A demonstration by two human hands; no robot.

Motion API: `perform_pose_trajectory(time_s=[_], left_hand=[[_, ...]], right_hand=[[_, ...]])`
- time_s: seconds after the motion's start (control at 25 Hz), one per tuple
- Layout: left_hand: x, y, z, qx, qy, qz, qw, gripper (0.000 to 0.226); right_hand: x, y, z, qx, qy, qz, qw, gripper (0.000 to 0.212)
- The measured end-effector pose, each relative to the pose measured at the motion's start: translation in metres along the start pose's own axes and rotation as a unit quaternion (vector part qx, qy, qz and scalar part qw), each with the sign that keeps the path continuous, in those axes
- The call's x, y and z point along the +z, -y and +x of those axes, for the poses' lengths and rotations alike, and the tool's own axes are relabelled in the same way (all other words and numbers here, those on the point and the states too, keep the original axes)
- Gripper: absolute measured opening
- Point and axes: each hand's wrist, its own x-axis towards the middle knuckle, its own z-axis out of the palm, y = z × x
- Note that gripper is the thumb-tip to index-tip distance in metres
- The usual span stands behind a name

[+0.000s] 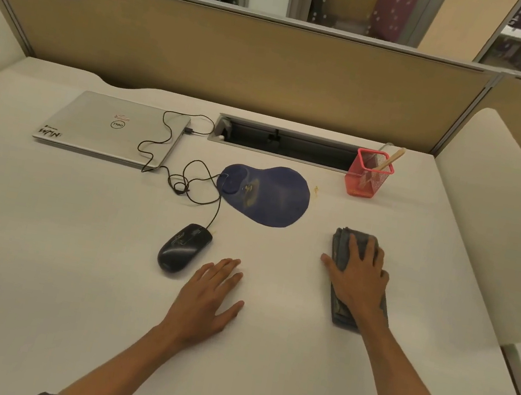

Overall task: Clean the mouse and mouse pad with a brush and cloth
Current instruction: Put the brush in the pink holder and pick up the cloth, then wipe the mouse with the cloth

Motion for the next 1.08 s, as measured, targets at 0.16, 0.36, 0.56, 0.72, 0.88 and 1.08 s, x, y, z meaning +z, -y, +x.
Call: perform_pose_trajectory(time_s=[0.16, 0.36, 0.56, 0.72, 0.88, 1.08], left_hand=[[-0.021, 0.027, -0.01, -0.055, -0.085, 0.014, 0.995, 0.054], [-0.038, 0.063, -0.024, -0.201, -0.121, 0.029, 0.972, 0.071], [-0.036, 0.085, -0.03, -0.261, -0.088, -0.037, 0.961, 0.092], [-0.033, 0.092, -0.027, -0.236, -0.077, -0.057, 0.967, 0.085], [-0.029, 0.096, -0.028, -0.241, -0.082, -0.067, 0.965, 0.083], [-0.026, 0.101, -0.028, -0.238, -0.106, -0.128, 0.957, 0.066]], right_hand=[[0.005, 0.009, 0.0, -0.002, -0.022, 0.017, 1.0, 0.047], [-0.002, 0.046, -0.023, -0.129, -0.077, 0.206, 0.967, 0.049], [0.021, 0.113, -0.075, -0.248, 0.003, 0.245, 0.937, 0.05], [0.019, 0.154, -0.081, -0.279, 0.02, 0.278, 0.919, 0.046], [0.014, 0.193, -0.079, -0.341, 0.033, 0.189, 0.92, 0.049], [0.023, 0.223, -0.092, -0.512, 0.03, 0.043, 0.857, 0.05]])
